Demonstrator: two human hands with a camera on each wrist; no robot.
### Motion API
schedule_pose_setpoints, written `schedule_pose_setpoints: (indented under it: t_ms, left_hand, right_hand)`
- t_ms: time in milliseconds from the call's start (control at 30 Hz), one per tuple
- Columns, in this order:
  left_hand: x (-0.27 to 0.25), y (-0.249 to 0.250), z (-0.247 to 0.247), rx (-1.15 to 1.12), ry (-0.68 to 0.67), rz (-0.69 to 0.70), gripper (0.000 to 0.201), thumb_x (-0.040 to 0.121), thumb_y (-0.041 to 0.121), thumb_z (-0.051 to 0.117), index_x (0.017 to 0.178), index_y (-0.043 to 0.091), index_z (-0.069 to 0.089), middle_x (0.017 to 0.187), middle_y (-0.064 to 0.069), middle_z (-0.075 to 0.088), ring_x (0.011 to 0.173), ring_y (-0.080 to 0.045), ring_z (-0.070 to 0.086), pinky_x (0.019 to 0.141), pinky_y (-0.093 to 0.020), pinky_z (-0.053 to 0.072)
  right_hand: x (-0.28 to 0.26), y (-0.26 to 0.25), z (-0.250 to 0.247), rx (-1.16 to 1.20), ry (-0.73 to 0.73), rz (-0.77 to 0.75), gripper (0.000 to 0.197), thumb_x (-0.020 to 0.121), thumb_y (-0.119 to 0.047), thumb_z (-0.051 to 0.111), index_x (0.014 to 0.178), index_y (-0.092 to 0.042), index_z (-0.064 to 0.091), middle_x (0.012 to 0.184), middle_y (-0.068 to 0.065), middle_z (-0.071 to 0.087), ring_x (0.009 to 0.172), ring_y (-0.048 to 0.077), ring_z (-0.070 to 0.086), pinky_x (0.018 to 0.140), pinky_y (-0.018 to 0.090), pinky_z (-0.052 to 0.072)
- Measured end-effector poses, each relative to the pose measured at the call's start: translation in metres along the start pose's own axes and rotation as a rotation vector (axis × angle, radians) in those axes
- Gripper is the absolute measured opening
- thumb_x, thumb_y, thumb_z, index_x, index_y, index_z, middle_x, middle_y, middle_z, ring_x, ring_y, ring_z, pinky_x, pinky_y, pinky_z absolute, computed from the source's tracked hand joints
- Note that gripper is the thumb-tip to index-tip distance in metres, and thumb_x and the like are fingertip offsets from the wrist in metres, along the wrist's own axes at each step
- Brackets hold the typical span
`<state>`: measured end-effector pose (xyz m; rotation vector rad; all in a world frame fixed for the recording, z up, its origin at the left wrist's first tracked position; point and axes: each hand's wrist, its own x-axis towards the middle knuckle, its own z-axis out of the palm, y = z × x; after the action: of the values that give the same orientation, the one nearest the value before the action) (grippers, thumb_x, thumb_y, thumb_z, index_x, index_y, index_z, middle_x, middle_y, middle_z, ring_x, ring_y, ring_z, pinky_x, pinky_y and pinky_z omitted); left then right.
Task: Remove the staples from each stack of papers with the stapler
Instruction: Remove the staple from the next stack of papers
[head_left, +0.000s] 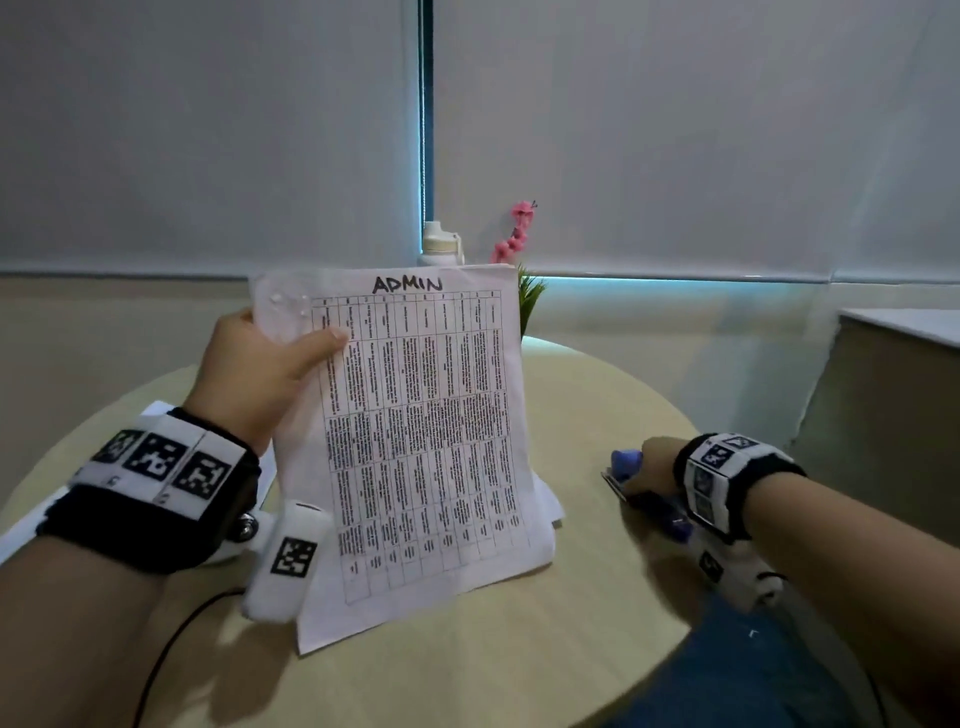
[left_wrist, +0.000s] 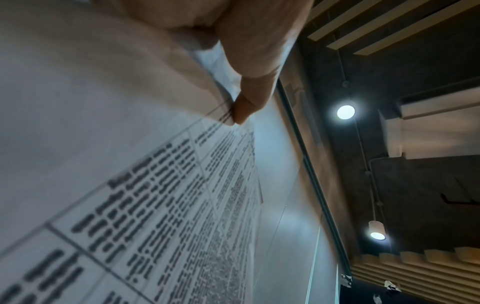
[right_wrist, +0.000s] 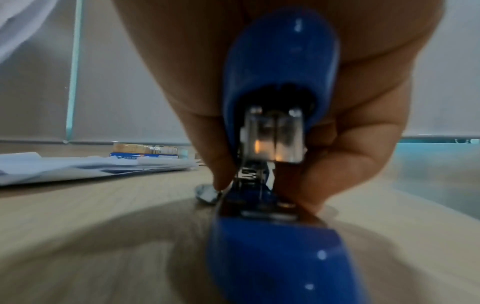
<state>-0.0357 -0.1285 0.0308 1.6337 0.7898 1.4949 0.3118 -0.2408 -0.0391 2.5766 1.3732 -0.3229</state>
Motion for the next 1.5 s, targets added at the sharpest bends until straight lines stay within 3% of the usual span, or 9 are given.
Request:
schedule_pose_setpoints:
  t_ms: [100,233,400,567,700,800,900,1233,1500]
  left_hand:
    - [0.000,-0.003,0.003,-0.014,-0.006,-0.032,0.008,0.081,0.003,0.070,0.083,0.010,0.067,0.081,-0.003,0.072,0.063,-0.009,0.069,0.063,-0.024,0.058]
    - [0.001,-0.003,0.007,-0.030,-0.026,-0.049,0.016,0.079,0.000,0.070,0.077,0.016,0.067,0.066,0.011,0.073,0.064,-0.007,0.070,0.064,-0.027,0.056]
    - [-0.004,0.004,0.023,-0.042,-0.088,-0.008,0.010,0.079,0.007,0.073,0.084,0.016,0.069,0.075,0.006,0.075,0.070,-0.011,0.072,0.065,-0.028,0.057]
    - [-0.014,0.013,0.043,-0.056,-0.150,0.067,0.013,0.082,0.002,0.069,0.086,0.014,0.069,0.077,0.005,0.073,0.071,-0.006,0.071,0.063,-0.019,0.056]
    - [-0.017,0.013,0.049,0.027,-0.194,0.119,0.006,0.083,0.010,0.072,0.082,0.014,0.067,0.073,0.004,0.069,0.061,0.003,0.065,0.053,-0.013,0.047]
    - [-0.020,0.013,0.049,0.079,-0.239,0.204,0.013,0.083,0.014,0.071,0.076,0.005,0.066,0.069,-0.003,0.068,0.061,-0.015,0.063,0.053,-0.026,0.046]
    - [-0.022,0.012,0.051,0.112,-0.262,0.217,0.020,0.085,0.011,0.068,0.068,0.015,0.060,0.055,0.013,0.056,0.049,0.001,0.050,0.048,-0.010,0.035]
    - [-0.026,0.017,0.060,0.079,-0.226,0.240,0.029,0.080,0.009,0.073,0.061,0.025,0.058,0.056,0.007,0.056,0.047,0.000,0.046,0.046,-0.018,0.037]
    - [-0.027,0.017,0.061,0.054,-0.248,0.306,0.029,0.074,0.028,0.067,0.079,0.000,0.066,0.073,-0.021,0.067,0.066,-0.035,0.062,0.059,-0.051,0.051]
  right_hand:
    - [0.008,0.004,0.003,0.044,0.066,-0.006,0.027,0.073,-0.044,0.052,0.083,-0.019,0.053,0.085,0.008,0.060,0.077,0.026,0.055,0.076,0.034,0.045]
    - [-0.006,0.000,-0.035,0.520,0.420,-0.026,0.031,0.075,-0.029,0.072,0.092,-0.008,0.057,0.082,0.009,0.061,0.076,0.026,0.057,0.065,0.030,0.042]
    - [-0.085,-0.045,-0.111,1.438,0.849,-0.483,0.019,0.078,-0.019,0.074,0.089,-0.010,0.063,0.057,-0.010,0.063,0.052,0.008,0.055,0.048,0.018,0.040]
    - [-0.142,-0.110,-0.152,1.903,0.848,-0.799,0.018,0.084,-0.026,0.067,0.088,-0.011,0.060,0.064,-0.005,0.064,0.054,0.008,0.060,0.050,0.019,0.047]
    - [-0.149,-0.147,-0.156,1.873,0.743,-0.823,0.026,0.086,-0.038,0.063,0.091,-0.013,0.058,0.073,0.000,0.061,0.058,0.009,0.061,0.058,0.028,0.056]
    - [-0.145,-0.162,-0.150,1.862,0.719,-0.808,0.029,0.085,-0.042,0.063,0.090,-0.013,0.058,0.076,0.003,0.063,0.062,0.014,0.061,0.059,0.032,0.057]
    - [-0.139,-0.168,-0.142,1.862,0.721,-0.811,0.024,0.083,-0.043,0.063,0.082,-0.020,0.056,0.076,0.002,0.060,0.063,0.011,0.061,0.062,0.031,0.054]
    - [-0.142,-0.178,-0.131,1.823,0.810,-0.842,0.028,0.079,-0.042,0.063,0.071,-0.019,0.051,0.064,0.008,0.055,0.054,0.019,0.056,0.054,0.031,0.051]
    - [-0.147,-0.177,-0.130,1.853,0.858,-0.924,0.034,0.089,-0.035,0.058,0.064,-0.017,0.044,0.038,-0.005,0.043,0.036,0.016,0.044,0.042,0.026,0.042]
